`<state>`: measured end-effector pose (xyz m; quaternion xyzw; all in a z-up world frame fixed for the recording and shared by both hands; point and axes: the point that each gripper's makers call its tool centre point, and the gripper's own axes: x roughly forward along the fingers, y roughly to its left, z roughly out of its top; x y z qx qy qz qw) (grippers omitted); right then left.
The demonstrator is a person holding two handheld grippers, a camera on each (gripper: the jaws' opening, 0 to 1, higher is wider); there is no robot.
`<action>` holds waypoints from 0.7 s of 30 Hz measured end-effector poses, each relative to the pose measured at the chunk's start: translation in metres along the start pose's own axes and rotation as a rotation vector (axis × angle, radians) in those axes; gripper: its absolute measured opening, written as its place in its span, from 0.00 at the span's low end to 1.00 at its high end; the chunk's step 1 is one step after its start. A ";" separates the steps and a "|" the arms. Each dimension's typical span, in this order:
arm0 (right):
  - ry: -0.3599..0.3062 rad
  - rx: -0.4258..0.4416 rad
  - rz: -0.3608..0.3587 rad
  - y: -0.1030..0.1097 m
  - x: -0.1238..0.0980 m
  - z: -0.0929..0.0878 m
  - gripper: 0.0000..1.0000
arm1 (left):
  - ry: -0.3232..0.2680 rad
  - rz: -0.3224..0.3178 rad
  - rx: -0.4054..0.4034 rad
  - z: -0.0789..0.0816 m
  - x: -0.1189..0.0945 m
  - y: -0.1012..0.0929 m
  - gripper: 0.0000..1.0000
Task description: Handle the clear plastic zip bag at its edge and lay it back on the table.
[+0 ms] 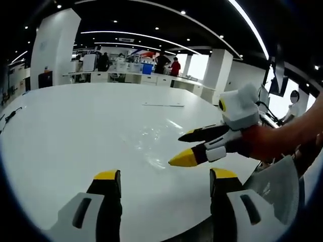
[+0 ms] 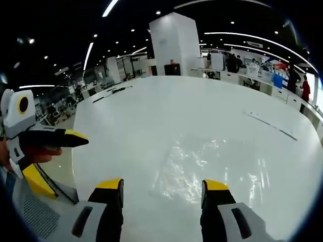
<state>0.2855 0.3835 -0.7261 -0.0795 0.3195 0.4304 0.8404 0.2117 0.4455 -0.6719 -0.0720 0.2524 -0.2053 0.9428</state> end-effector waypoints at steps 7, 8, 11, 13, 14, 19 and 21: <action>0.022 -0.007 0.002 0.005 0.016 -0.008 0.50 | -0.001 0.002 -0.007 0.001 0.000 0.000 0.71; 0.029 -0.014 -0.001 0.005 0.017 -0.009 0.50 | 0.000 0.002 -0.007 0.001 -0.001 0.000 0.71; 0.050 -0.030 -0.003 0.005 0.023 -0.012 0.48 | 0.001 0.001 -0.010 0.000 0.000 0.001 0.70; 0.064 -0.036 -0.011 0.001 0.029 -0.017 0.46 | 0.000 0.002 -0.013 0.000 0.000 0.002 0.70; 0.066 -0.035 -0.011 0.000 0.032 -0.019 0.45 | -0.001 0.001 -0.014 0.000 0.000 0.001 0.70; 0.099 -0.022 -0.005 -0.001 0.036 -0.026 0.43 | -0.001 0.001 -0.019 0.000 -0.001 0.001 0.69; 0.105 -0.021 -0.006 -0.002 0.035 -0.025 0.43 | -0.002 0.001 -0.021 0.000 -0.001 0.001 0.69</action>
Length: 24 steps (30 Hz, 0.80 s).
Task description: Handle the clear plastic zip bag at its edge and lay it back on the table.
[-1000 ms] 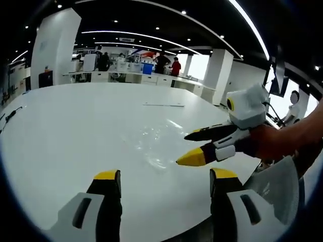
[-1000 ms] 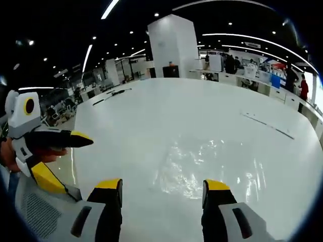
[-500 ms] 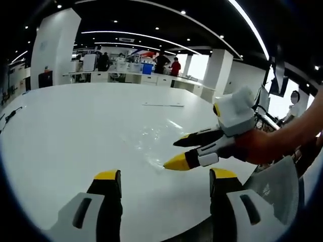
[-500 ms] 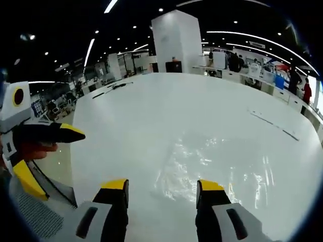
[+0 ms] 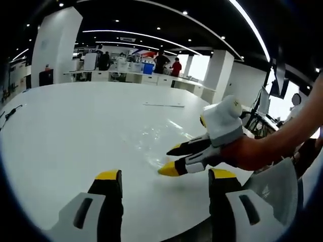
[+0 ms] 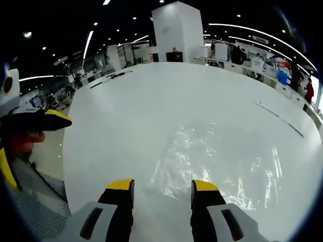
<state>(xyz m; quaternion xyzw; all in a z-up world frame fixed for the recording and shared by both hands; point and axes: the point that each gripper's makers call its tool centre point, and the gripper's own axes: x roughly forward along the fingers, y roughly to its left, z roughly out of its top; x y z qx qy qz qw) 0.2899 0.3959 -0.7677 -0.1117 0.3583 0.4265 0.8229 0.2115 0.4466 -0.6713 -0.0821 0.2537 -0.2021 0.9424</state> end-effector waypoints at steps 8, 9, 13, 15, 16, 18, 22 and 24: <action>0.004 0.011 0.004 -0.005 0.009 0.003 0.42 | 0.003 -0.001 -0.003 0.000 -0.001 -0.001 0.68; 0.006 0.010 0.004 -0.004 0.009 0.003 0.41 | 0.003 0.000 -0.003 0.000 -0.001 0.000 0.68; 0.013 -0.001 0.007 -0.003 0.011 0.003 0.40 | 0.002 0.003 -0.011 0.000 -0.001 0.001 0.68; 0.014 -0.011 0.006 -0.002 0.010 0.004 0.40 | 0.001 0.004 -0.013 0.000 -0.001 0.001 0.67; 0.017 -0.018 0.004 -0.002 0.011 0.005 0.39 | 0.001 0.004 -0.014 0.000 -0.001 0.001 0.67; 0.018 -0.027 0.007 -0.002 0.012 0.006 0.38 | 0.001 0.005 -0.015 0.000 -0.001 0.001 0.67; 0.025 -0.061 -0.010 -0.005 0.014 0.005 0.34 | 0.001 0.007 -0.017 -0.001 -0.001 0.002 0.67; 0.031 -0.093 -0.021 -0.007 0.014 0.004 0.32 | 0.002 0.007 -0.019 -0.001 0.000 0.002 0.67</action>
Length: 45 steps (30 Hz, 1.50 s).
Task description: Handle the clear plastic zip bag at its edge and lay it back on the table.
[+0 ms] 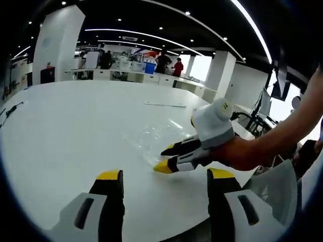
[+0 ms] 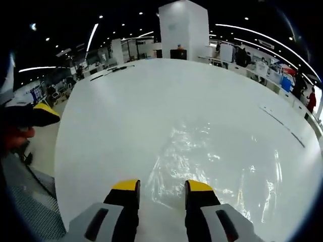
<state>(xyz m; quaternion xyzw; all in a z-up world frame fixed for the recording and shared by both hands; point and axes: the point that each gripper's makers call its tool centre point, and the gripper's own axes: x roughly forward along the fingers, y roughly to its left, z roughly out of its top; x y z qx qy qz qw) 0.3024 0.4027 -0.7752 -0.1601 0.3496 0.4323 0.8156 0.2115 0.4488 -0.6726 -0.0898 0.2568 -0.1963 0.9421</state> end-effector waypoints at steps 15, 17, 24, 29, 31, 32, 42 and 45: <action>-0.010 -0.109 0.030 0.020 -0.002 0.000 0.06 | 0.008 0.004 0.001 -0.002 0.001 0.001 0.65; -0.014 -0.097 0.032 0.018 -0.001 0.000 0.06 | 0.008 0.005 -0.001 -0.002 0.001 0.001 0.65; -0.014 -0.091 0.038 0.020 -0.002 0.000 0.01 | 0.010 0.005 0.000 -0.002 0.001 0.001 0.65; -0.006 -0.092 0.046 0.019 -0.005 -0.005 0.00 | 0.008 0.007 -0.002 -0.002 0.001 0.002 0.64; -0.001 -0.086 0.053 0.022 -0.009 -0.004 0.04 | 0.008 0.007 -0.001 -0.002 0.001 0.003 0.64; -0.026 -0.052 0.065 0.024 -0.008 -0.001 0.16 | 0.007 0.007 -0.001 -0.002 0.001 0.003 0.64; -0.013 -0.150 0.084 0.039 0.002 -0.001 0.36 | -0.001 0.009 -0.011 0.000 0.001 0.003 0.63; -0.006 -0.168 0.070 0.037 0.002 -0.001 0.33 | -0.002 0.009 -0.012 0.000 0.001 0.003 0.63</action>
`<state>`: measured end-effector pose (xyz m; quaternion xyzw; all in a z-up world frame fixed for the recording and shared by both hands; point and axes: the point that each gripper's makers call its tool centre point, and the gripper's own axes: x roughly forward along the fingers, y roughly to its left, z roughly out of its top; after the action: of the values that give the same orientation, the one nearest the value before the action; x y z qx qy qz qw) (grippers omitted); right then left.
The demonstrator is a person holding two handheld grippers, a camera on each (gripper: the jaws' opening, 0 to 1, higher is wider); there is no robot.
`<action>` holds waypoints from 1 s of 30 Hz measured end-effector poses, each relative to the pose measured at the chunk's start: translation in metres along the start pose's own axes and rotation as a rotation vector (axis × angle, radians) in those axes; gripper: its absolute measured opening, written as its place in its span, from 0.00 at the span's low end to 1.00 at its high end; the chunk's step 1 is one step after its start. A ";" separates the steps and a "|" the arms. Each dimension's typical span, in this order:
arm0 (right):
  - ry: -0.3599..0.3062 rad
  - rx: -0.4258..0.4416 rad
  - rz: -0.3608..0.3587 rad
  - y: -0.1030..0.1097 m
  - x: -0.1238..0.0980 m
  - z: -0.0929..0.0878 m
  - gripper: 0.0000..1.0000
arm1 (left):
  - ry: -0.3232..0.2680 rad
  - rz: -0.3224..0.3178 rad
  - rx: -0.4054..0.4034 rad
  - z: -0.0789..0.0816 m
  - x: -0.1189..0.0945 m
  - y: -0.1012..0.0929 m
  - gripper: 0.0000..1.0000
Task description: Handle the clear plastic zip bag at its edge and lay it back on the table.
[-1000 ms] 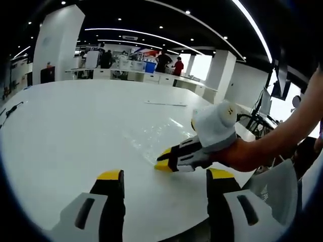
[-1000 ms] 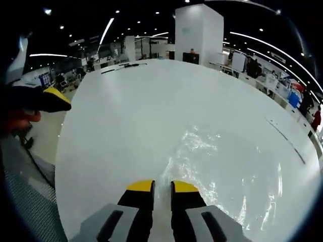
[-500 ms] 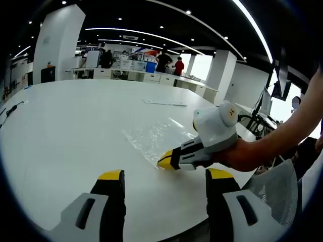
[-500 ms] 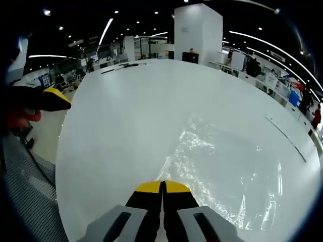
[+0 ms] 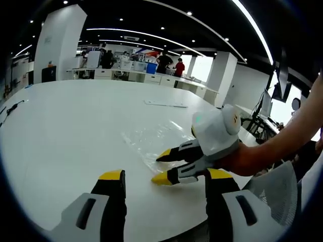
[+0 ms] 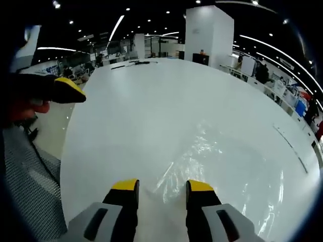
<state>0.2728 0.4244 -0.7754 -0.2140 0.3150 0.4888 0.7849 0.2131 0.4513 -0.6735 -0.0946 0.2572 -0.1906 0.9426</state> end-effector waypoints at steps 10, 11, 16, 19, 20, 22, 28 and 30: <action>-0.004 -0.038 0.004 -0.001 0.003 -0.003 0.16 | -0.003 0.001 -0.004 0.001 0.000 0.000 0.62; -0.004 -0.041 0.006 -0.001 0.003 -0.004 0.14 | -0.003 0.001 -0.005 0.001 0.000 0.000 0.62; -0.007 -0.052 0.016 0.001 0.005 -0.005 0.09 | -0.002 0.001 -0.003 0.001 -0.001 0.000 0.62; -0.007 -0.049 0.022 0.002 0.004 -0.005 0.07 | 0.000 0.001 -0.002 0.001 -0.001 0.000 0.62; -0.007 -0.056 0.021 0.001 0.005 -0.006 0.06 | -0.001 0.001 -0.001 0.001 -0.001 0.000 0.62; -0.005 -0.057 0.020 0.000 0.006 -0.007 0.03 | 0.002 0.001 -0.001 0.001 -0.001 0.000 0.62; -0.004 -0.053 0.012 0.001 0.008 -0.007 0.00 | 0.005 0.000 0.002 0.000 -0.001 -0.001 0.61; 0.000 -0.063 0.013 0.002 0.009 -0.006 0.00 | 0.007 -0.001 0.004 0.000 -0.001 -0.002 0.61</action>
<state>0.2719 0.4266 -0.7860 -0.2367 0.3010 0.5036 0.7745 0.2116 0.4496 -0.6728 -0.0923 0.2601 -0.1919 0.9418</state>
